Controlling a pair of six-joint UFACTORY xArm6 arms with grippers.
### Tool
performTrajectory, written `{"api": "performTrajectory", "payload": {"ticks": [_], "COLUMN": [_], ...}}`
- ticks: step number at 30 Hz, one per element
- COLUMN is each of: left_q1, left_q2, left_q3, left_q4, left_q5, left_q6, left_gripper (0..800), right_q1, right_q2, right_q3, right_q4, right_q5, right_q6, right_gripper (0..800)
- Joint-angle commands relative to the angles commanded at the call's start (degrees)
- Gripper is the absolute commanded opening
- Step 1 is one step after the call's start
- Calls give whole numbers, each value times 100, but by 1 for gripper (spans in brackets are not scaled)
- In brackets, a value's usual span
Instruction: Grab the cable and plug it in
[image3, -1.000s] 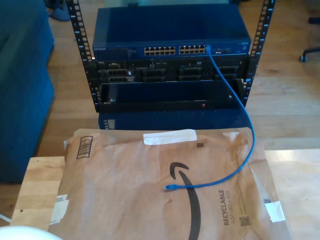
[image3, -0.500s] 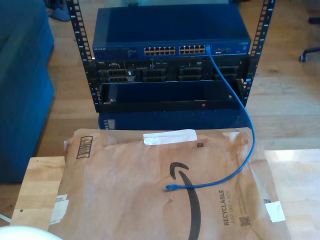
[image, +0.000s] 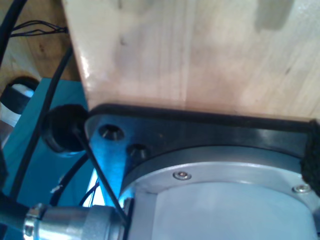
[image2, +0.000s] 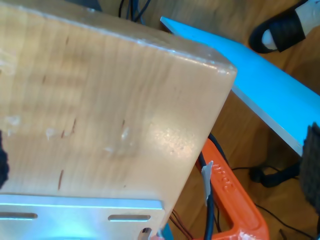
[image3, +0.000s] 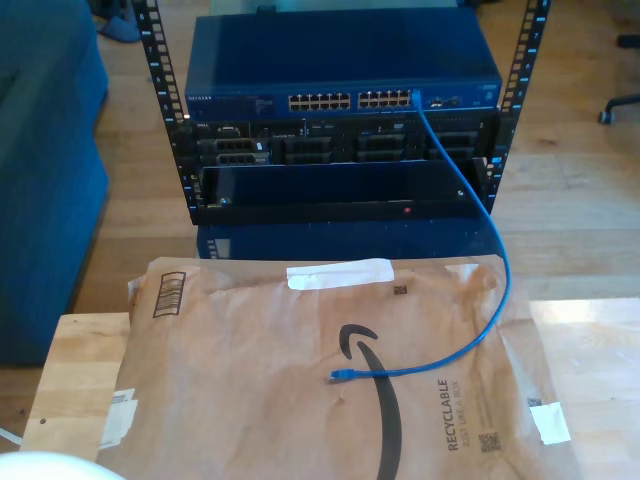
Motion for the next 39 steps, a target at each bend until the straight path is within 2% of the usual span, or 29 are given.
{"api": "performTrajectory", "payload": {"ticks": [4, 7, 8, 39], "left_q1": [-9, 0, 0, 0], "left_q2": [0, 0, 0, 0], "left_q3": [0, 0, 0, 0], "left_q4": [0, 0, 0, 0], "left_q5": [0, 0, 0, 0], "left_q6": [0, 0, 0, 0], "left_gripper": [800, 800, 800, 800], "right_q1": [-589, -712, -695, -686], "right_q2": [123, 273, 273, 264], "right_q3": [237, 448, 501, 545], "right_q4": [158, 791, 844, 835], "right_q5": [-404, -853, -976, -1029], "right_q6": [44, 35, 26, 0], "right_gripper": [798, 798, 798, 798]}}
